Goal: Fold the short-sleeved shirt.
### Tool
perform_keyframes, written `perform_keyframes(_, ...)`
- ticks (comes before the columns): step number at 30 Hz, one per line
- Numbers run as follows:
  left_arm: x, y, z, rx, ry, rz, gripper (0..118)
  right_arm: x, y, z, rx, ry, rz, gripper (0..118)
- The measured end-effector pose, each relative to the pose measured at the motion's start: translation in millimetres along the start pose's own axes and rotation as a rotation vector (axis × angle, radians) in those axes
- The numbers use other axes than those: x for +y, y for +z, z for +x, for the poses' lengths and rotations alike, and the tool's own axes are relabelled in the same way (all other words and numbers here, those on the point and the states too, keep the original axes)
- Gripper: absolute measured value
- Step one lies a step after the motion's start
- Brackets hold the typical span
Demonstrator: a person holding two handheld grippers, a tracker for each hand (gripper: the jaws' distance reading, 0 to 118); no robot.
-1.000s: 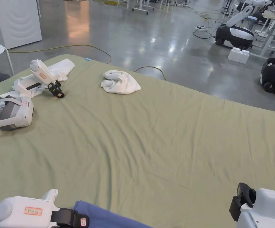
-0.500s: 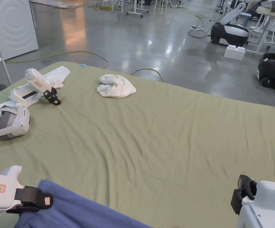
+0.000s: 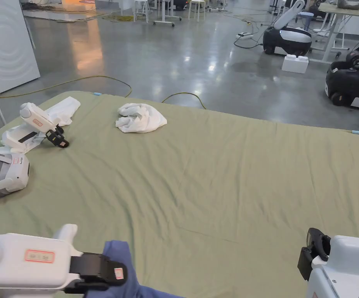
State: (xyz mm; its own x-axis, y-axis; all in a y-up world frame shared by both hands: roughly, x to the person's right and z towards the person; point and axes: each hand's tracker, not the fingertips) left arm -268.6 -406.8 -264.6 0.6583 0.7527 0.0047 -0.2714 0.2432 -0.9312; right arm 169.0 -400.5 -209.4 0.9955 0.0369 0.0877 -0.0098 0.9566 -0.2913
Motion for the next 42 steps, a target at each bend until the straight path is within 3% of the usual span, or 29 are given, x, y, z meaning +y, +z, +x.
perform_keyframes(4, -15.5, -55.7, 30.3, 0.045, -0.044, -0.087, 11, -5.5, 3.8, 13.7, -0.027, -0.023, -0.015, 0)
perform_keyframes(12, -36.6, -170.9, 20.3, 0.248, -0.095, -0.274, 11, -16.9, 13.0, 38.2, -0.082, -0.05, -0.045, 0)
perform_keyframes(19, -53.2, -198.9, 12.1, 0.337, -0.086, -0.272, 12, -24.1, 16.8, 49.4, -0.111, -0.066, -0.064, 0)
perform_keyframes(21, -54.0, -193.1, 16.7, 0.314, -0.098, -0.264, 21, -25.1, 16.5, 50.1, -0.112, -0.069, -0.068, 0)
perform_keyframes(23, -54.8, -181.9, 23.6, 0.278, -0.137, -0.26, 46, -25.4, 16.0, 50.1, -0.11, -0.069, -0.072, 0)
perform_keyframes(24, -54.6, -175.8, 26.2, 0.278, -0.15, -0.254, 52, -25.0, 15.9, 49.8, -0.107, -0.067, -0.072, 0)
perform_keyframes(29, -44.6, -141.1, 30.4, 0.216, -0.143, -0.197, 46, -23.7, 15.6, 47.3, -0.101, -0.056, -0.07, 0)
perform_keyframes(32, -43.8, -134.8, 22.9, 0.224, -0.13, -0.161, 22, -24.1, 14.8, 46.0, -0.094, -0.062, -0.074, 0)
perform_keyframes(37, -53.4, -155.8, 13.7, 0.308, -0.15, -0.22, 18, -26.2, 13.4, 43.0, -0.087, -0.064, -0.086, 0)
perform_keyframes(42, -80.0, -187.5, 22.1, 0.215, -0.215, -0.351, 18, -29.1, 13.5, 40.4, -0.083, -0.048, -0.097, 0)
